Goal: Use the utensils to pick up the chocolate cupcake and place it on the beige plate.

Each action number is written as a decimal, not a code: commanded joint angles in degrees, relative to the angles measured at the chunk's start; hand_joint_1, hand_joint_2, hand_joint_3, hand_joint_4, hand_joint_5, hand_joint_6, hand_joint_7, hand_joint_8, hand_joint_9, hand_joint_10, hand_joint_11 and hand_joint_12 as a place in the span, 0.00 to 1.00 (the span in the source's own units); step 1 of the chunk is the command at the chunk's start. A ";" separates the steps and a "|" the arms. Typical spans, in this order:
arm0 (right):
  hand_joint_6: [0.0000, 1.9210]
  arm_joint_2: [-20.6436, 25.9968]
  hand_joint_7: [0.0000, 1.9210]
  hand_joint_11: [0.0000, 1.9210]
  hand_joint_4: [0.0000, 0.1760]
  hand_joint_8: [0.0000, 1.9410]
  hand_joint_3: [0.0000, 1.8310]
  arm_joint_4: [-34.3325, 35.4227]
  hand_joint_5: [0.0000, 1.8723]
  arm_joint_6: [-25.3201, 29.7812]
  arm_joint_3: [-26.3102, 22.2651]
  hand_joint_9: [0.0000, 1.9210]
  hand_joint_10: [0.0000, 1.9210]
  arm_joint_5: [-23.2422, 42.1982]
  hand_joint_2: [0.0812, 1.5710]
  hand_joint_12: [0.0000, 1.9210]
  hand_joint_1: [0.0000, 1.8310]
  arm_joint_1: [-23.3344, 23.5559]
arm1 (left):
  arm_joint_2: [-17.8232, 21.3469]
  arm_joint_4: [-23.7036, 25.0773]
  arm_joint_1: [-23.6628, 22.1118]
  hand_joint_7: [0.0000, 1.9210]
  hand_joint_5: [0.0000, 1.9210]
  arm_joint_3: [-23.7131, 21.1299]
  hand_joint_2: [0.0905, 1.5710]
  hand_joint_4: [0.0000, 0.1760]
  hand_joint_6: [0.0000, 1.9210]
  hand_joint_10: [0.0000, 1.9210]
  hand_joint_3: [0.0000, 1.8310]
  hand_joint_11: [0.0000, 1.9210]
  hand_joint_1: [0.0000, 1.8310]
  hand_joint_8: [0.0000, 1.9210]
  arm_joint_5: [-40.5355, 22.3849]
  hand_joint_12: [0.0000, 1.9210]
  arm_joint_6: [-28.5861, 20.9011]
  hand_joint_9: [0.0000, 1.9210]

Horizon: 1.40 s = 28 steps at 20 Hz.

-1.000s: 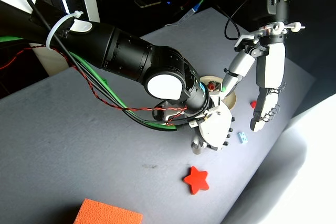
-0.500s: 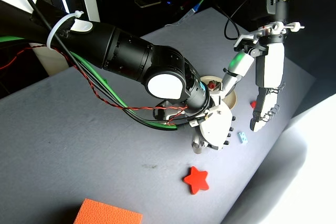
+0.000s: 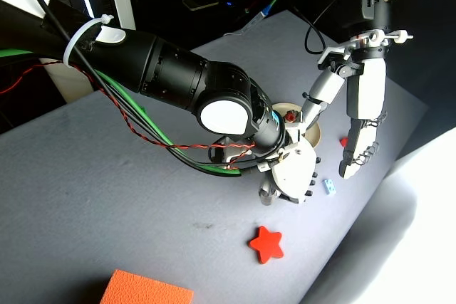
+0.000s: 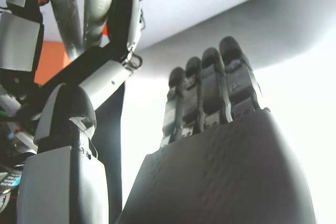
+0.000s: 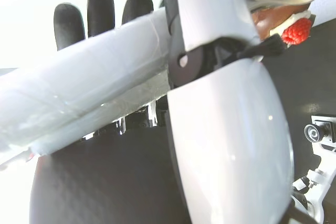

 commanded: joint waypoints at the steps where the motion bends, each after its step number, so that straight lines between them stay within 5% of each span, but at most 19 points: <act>1: 0.04 0.17 0.43 0.22 0.00 0.23 0.00 0.18 0.47 -0.19 0.21 0.37 0.43 5.05 0.63 0.69 0.74 0.59 | 0.75 -0.22 -0.16 0.08 0.09 -0.03 0.71 0.00 0.00 0.00 0.00 0.00 0.33 0.00 -4.24 0.15 -0.08 0.07; 6: 0.01 0.23 0.44 0.21 0.00 0.16 0.00 0.18 0.47 -0.89 0.23 0.35 0.42 5.08 0.63 0.69 0.72 0.70 | 0.83 -0.22 -0.16 0.07 0.08 -0.02 0.73 0.00 0.00 0.00 0.00 0.00 0.31 0.00 -4.07 0.14 0.09 0.06; 28: 0.00 0.51 0.42 0.12 0.00 0.14 0.00 0.22 0.44 -1.10 0.36 0.29 0.48 4.29 0.62 0.73 0.65 2.08 | 1.12 -0.22 -0.16 0.07 0.08 -0.02 0.72 0.00 0.00 0.00 0.00 0.00 0.31 0.00 -4.07 0.12 0.06 0.06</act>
